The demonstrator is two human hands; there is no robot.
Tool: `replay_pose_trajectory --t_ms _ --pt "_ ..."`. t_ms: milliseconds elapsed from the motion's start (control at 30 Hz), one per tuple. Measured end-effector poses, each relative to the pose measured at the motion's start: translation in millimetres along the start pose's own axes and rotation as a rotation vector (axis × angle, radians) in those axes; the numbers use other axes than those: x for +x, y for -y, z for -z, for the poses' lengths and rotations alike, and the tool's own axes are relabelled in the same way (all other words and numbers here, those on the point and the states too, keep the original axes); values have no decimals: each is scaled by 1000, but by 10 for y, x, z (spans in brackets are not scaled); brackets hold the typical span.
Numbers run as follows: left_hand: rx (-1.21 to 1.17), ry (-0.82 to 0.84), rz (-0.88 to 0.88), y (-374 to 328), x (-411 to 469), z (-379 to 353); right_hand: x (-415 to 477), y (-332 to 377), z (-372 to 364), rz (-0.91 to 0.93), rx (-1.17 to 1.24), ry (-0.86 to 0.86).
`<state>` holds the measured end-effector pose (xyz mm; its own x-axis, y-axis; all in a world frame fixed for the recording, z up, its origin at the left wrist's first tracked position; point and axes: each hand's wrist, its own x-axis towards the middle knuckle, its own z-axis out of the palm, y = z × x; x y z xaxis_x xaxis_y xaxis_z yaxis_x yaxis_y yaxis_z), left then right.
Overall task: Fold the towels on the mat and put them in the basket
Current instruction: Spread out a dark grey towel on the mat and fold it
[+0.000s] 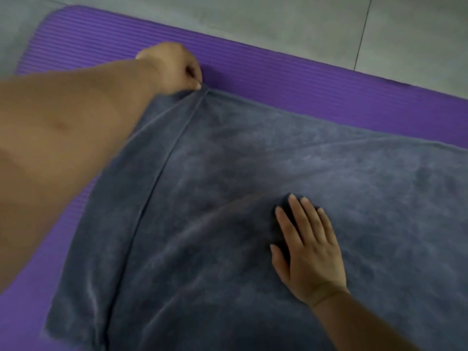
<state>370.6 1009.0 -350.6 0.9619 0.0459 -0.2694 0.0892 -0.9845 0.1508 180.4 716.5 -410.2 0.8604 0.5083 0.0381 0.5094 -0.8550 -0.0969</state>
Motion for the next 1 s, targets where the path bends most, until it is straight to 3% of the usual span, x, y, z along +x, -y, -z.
replay_pose_trajectory --t_ms 233,333,433,500,633,800,1000 --pt "-257 -241 125 30 46 -200 8 6 4 -1 -21 1" --pt "-369 -415 105 21 -348 -321 24 -5 16 13 -31 -12" --pt "-302 -524 18 -18 -1078 -515 25 -7 23 12 -33 7" --pt "-272 -450 18 -56 -1630 -677 28 2 41 4 -22 16" --pt "-236 -312 186 -26 -2296 -911 22 15 61 -11 5 33" --pt "-390 -349 399 -4 -2203 -849 11 41 88 -28 -1 70" --pt "-354 -249 448 40 -2176 -674 8 63 157 -31 -6 120"
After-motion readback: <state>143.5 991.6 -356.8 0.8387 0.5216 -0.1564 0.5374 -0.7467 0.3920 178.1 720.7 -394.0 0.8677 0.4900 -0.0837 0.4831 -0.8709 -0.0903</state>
